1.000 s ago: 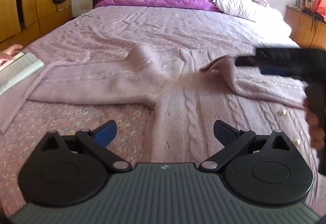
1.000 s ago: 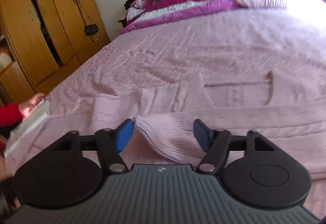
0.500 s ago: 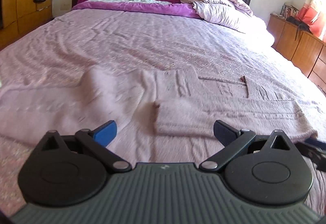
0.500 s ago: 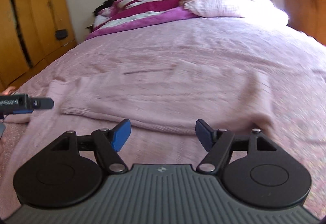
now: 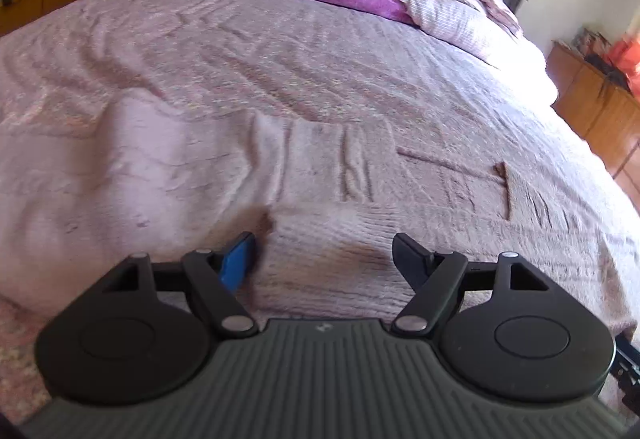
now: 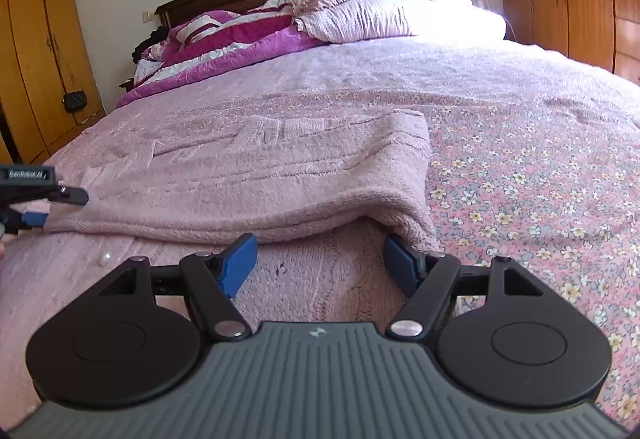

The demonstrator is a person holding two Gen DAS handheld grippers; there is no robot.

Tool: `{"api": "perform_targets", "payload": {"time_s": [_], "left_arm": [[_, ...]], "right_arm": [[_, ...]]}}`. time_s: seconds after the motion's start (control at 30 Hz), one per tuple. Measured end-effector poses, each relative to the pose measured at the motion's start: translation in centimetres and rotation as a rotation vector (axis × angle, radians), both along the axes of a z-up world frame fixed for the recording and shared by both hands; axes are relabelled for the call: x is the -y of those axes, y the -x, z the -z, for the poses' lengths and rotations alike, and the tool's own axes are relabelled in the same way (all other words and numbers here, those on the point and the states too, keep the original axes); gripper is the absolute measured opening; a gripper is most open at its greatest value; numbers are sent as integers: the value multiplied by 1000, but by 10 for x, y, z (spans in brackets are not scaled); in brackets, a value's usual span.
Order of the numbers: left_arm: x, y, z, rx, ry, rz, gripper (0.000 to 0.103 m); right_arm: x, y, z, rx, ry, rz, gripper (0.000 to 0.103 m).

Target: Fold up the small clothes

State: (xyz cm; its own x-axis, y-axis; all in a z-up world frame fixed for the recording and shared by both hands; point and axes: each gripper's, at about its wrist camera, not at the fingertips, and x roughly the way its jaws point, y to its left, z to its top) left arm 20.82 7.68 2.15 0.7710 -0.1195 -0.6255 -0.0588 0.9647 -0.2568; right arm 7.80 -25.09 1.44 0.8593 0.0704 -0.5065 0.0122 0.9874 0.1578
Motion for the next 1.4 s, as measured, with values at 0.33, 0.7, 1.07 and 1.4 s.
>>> {"api": "perform_targets", "payload": {"time_s": [0.33, 0.7, 1.07, 1.4], "left_arm": [[17, 3, -17, 144, -206, -18, 18], [-11, 14, -14, 29, -152, -41, 36], [8, 16, 4, 10, -160, 9, 63], [7, 23, 4, 39, -199, 26, 67]], "right_arm": [[11, 9, 2, 68, -72, 47, 77], [5, 24, -12, 75, -98, 68, 77], [-11, -5, -20, 91, -23, 9, 77], [-13, -13, 0, 39, -30, 39, 77]]}}
